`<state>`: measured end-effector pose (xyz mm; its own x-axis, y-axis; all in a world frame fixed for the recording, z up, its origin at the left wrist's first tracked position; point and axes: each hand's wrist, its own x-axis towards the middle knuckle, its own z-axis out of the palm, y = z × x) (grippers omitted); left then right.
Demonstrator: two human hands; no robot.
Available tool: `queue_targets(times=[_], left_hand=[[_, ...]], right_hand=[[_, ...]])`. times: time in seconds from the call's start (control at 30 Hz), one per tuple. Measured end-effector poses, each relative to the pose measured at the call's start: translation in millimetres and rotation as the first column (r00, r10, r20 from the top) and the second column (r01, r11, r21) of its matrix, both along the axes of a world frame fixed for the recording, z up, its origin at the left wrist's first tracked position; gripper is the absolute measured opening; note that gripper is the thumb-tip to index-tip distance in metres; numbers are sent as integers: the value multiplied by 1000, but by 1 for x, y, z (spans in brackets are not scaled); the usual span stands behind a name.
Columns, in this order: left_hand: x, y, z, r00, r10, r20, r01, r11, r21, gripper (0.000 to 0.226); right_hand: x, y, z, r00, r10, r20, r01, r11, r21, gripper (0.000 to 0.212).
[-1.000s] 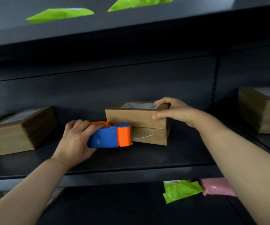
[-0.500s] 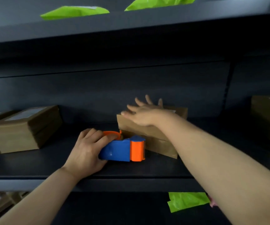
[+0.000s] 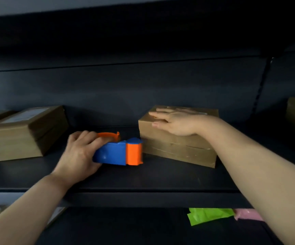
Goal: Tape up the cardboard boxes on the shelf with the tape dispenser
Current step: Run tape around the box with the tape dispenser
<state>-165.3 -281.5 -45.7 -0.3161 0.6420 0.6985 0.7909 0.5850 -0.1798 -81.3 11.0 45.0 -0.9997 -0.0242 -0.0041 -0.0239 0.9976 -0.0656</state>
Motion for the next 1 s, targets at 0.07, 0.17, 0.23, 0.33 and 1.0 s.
queue_targets(times=[0.07,0.17,0.23,0.33,1.0], left_hand=[[-8,-10,-2,999,34,-2,-34,999,6,76],[-13,-10,-4,998,55,-9,-55,998,4,76],[-13,-9,-3,999,32,-25,-31,999,12,63],[-16,-10,-1,999,25,-31,-24,1000,11,59],[-35,26,-4,991,116,-59,-114,993,31,83]], right_hand=[[5,2,2,1000,11,10,-11,1000,-3,61],[7,0,3,1000,10,8,-10,1000,11,61],[7,-1,4,1000,8,10,-9,1000,15,61],[8,1,4,1000,19,15,-19,1000,18,60],[12,9,8,995,101,4,-100,991,-91,48]])
